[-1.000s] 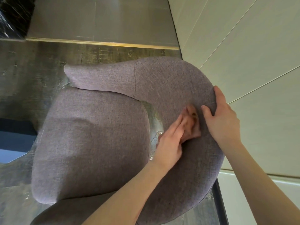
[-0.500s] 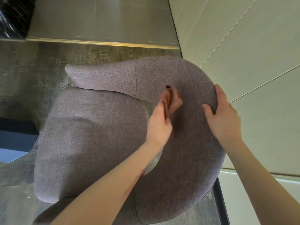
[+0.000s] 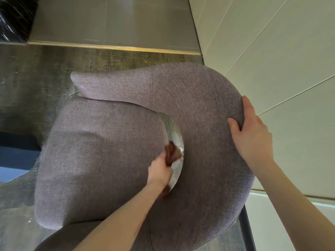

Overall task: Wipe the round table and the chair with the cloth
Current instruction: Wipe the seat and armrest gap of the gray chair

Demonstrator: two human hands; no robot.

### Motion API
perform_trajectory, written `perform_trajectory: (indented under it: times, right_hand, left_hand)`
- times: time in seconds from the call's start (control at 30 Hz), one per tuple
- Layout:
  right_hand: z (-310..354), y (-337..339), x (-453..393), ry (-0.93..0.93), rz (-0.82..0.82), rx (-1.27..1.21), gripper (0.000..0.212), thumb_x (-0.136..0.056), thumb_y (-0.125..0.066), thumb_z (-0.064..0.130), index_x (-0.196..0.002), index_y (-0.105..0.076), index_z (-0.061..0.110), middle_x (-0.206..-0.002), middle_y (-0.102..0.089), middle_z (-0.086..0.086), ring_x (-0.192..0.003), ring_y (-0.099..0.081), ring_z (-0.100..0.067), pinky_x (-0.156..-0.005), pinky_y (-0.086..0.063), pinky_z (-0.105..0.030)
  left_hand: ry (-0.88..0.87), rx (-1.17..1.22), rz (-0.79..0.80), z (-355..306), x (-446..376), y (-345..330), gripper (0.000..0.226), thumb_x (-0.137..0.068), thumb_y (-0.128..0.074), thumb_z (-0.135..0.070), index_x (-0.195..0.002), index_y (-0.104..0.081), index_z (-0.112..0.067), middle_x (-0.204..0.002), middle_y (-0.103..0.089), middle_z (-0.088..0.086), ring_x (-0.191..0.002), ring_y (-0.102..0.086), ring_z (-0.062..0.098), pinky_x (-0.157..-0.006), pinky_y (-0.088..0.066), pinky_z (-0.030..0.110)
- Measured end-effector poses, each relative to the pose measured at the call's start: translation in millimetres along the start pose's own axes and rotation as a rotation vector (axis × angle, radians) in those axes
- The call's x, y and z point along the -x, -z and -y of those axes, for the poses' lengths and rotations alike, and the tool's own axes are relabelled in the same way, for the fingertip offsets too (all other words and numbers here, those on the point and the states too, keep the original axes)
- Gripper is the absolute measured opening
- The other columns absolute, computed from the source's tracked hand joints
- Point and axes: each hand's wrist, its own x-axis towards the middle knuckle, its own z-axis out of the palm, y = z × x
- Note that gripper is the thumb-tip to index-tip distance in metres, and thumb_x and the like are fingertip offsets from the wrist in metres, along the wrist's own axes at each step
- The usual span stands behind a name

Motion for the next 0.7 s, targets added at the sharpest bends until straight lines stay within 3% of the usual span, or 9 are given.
perform_trajectory:
  times: [0.07, 0.13, 0.23, 0.33, 0.4, 0.47, 0.53, 0.6, 0.7]
  right_hand:
    - [-0.5, 0.0, -0.5, -0.001, 0.002, 0.001, 0.058, -0.094, -0.040, 0.028, -0.145, -0.012, 0.027, -0.125, -0.052, -0.020, -0.107, -0.050, -0.041, -0.089, -0.038, -0.046]
    - [-0.5, -0.3, -1.1, -0.006, 0.000, -0.003, 0.059, -0.094, -0.041, 0.028, -0.145, -0.012, 0.027, -0.126, -0.051, -0.020, -0.108, -0.050, -0.041, -0.089, -0.038, -0.046]
    - [-0.7, -1.0, -1.5, -0.009, 0.002, -0.003, 0.060, -0.094, -0.042, 0.028, -0.145, -0.012, 0.027, -0.125, -0.052, -0.020, -0.108, -0.050, -0.041, -0.087, -0.038, -0.045]
    - [0.1, -1.0, -1.6, -0.031, 0.012, -0.004, 0.059, -0.094, -0.041, 0.028, -0.145, -0.011, 0.028, -0.125, -0.051, -0.021, -0.108, -0.049, -0.041, -0.088, -0.037, -0.044]
    - [0.4, -0.6, -1.3, -0.026, 0.016, 0.003, 0.059, -0.094, -0.040, 0.028, -0.145, -0.011, 0.028, -0.124, -0.051, -0.020, -0.107, -0.050, -0.041, -0.088, -0.037, -0.044]
    - [0.6, -0.4, -0.4, -0.015, 0.017, 0.010, 0.059, -0.094, -0.039, 0.029, -0.145, -0.010, 0.028, -0.123, -0.051, -0.020, -0.105, -0.051, -0.041, -0.087, -0.038, -0.045]
    - [1.0, 0.2, 0.1, -0.014, 0.017, 0.008, 0.058, -0.095, -0.039, 0.029, -0.145, -0.010, 0.028, -0.122, -0.052, -0.020, -0.104, -0.051, -0.041, -0.087, -0.038, -0.044]
    - [1.4, 0.1, 0.4, -0.015, 0.018, 0.007, 0.058, -0.095, -0.038, 0.029, -0.145, -0.010, 0.027, -0.122, -0.052, -0.020, -0.105, -0.051, -0.040, -0.087, -0.037, -0.044]
    - [1.9, -0.5, 0.7, -0.014, 0.009, 0.013, 0.058, -0.095, -0.038, 0.029, -0.145, -0.011, 0.027, -0.122, -0.053, -0.020, -0.106, -0.051, -0.041, -0.088, -0.038, -0.046]
  left_hand:
    - [-0.189, 0.233, -0.144, -46.5, -11.9, 2.5, 0.065, -0.083, -0.043, 0.005, -0.141, -0.035, -0.021, -0.132, -0.056, 0.011, -0.121, -0.053, 0.029, -0.102, -0.041, 0.035]
    - [-0.397, 0.300, -0.221, -90.7, -15.1, 6.1, 0.074, -0.081, -0.043, 0.009, -0.146, -0.026, -0.021, -0.145, -0.043, 0.006, -0.130, -0.044, 0.023, -0.108, -0.033, 0.029]
    - [-0.512, 0.243, -0.263, -116.5, -6.3, 4.0, 0.077, -0.083, -0.046, 0.007, -0.147, -0.017, -0.024, -0.152, -0.032, 0.002, -0.129, -0.045, 0.023, -0.103, -0.038, 0.033]
    - [-0.564, 0.110, -0.185, -92.4, -2.9, -8.7, 0.082, -0.079, -0.045, 0.011, -0.147, -0.018, -0.025, -0.157, -0.020, -0.001, -0.130, -0.045, 0.027, -0.100, -0.044, 0.040]
    - [-0.450, 0.054, -0.064, -68.2, -8.2, -11.8, 0.080, -0.080, -0.043, 0.012, -0.147, -0.019, -0.024, -0.155, -0.026, 0.002, -0.130, -0.044, 0.027, -0.102, -0.038, 0.033]
    - [-0.171, -0.129, 0.131, -45.0, -13.6, -8.0, 0.064, -0.084, -0.045, 0.004, -0.143, -0.033, -0.018, -0.142, -0.046, 0.013, -0.124, -0.048, 0.032, -0.100, -0.037, 0.032]
    - [0.032, -0.392, 0.370, -27.7, -15.8, 2.2, 0.037, -0.088, -0.049, -0.016, -0.125, -0.051, -0.009, -0.125, -0.058, 0.016, -0.115, -0.054, 0.034, -0.095, -0.043, 0.036]
    - [0.073, -0.526, 0.516, -20.4, -18.2, 13.3, 0.040, -0.089, -0.049, -0.039, -0.111, -0.059, -0.007, -0.112, -0.062, 0.014, -0.107, -0.058, 0.031, -0.090, -0.046, 0.035]
    - [0.043, -0.247, 0.256, -33.7, -24.2, 24.3, 0.032, -0.088, -0.051, -0.020, -0.118, -0.058, -0.011, -0.114, -0.063, 0.017, -0.109, -0.058, 0.034, -0.089, -0.046, 0.035]
